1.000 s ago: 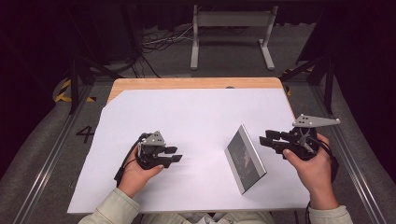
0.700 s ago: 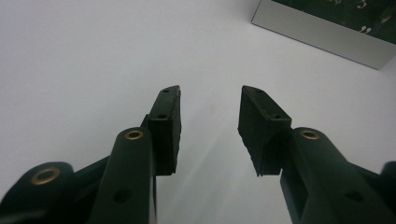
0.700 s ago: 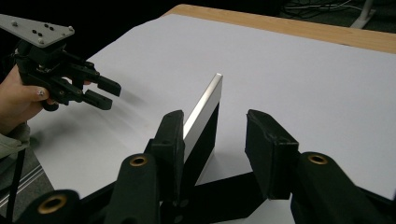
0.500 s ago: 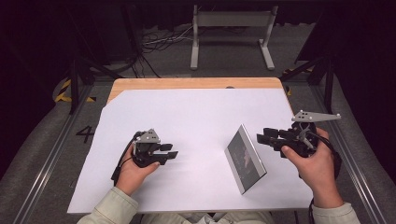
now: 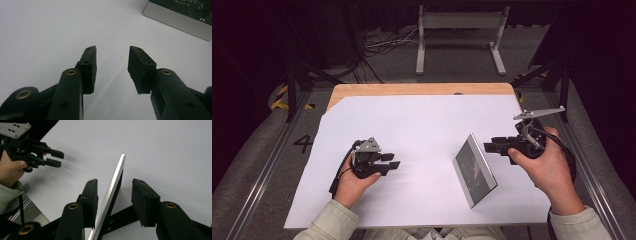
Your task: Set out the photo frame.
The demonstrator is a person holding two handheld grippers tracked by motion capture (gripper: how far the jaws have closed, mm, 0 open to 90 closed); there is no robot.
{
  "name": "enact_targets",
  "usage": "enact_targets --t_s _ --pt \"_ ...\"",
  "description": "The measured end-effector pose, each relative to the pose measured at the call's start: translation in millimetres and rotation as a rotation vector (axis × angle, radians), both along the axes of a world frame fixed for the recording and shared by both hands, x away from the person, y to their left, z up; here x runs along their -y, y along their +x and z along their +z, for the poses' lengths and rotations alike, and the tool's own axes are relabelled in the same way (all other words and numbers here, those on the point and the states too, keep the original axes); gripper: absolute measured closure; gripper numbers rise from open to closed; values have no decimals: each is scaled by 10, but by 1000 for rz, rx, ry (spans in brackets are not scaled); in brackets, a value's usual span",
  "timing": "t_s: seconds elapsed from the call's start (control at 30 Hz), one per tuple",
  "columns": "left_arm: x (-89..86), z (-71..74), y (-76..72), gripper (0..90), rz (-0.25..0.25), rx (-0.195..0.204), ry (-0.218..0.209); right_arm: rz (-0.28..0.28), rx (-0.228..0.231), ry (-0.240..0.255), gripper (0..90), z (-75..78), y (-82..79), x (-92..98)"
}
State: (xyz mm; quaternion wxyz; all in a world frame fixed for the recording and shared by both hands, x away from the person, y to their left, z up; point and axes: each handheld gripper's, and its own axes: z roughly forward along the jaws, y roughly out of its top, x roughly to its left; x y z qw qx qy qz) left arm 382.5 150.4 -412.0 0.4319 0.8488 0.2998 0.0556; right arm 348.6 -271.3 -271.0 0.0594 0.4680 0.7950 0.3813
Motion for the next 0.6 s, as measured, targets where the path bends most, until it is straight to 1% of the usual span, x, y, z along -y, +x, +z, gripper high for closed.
enact_targets --t_s 0.03,0.07,0.1,0.13,0.17,0.23,0.3,0.33,0.4,0.5,0.53,0.6 --pt "-2 1 1 592 2 4 3 -7 -18 -13 566 12 2 -17" --pt "-8 2 6 591 3 15 12 -11 -28 -17 562 21 3 -28" --pt "-11 2 7 591 7 16 15 -15 -40 -19 555 33 4 -40" --pt "-11 -2 4 591 12 9 10 -20 -53 -22 550 45 5 -55" --pt "-18 -3 8 590 12 9 15 -26 -69 -28 548 55 7 -68" --pt "-30 -11 19 590 17 12 21 -28 -80 -32 542 71 12 -87" --pt "-50 -14 21 589 25 4 20 -31 -87 -47 543 73 22 -107" --pt "-62 -16 23 588 26 11 24 -31 -96 -52 546 70 27 -116" --pt "-84 -17 21 587 29 12 29 -32 -114 -58 554 51 38 -135" --pt "-120 -21 18 586 42 9 26 -28 -146 -73 563 18 49 -177" --pt "-129 -20 17 585 48 6 24 -25 -150 -80 563 8 50 -195" --pt "-139 -19 21 585 47 6 20 -38 -154 -87 570 -3 44 -225"
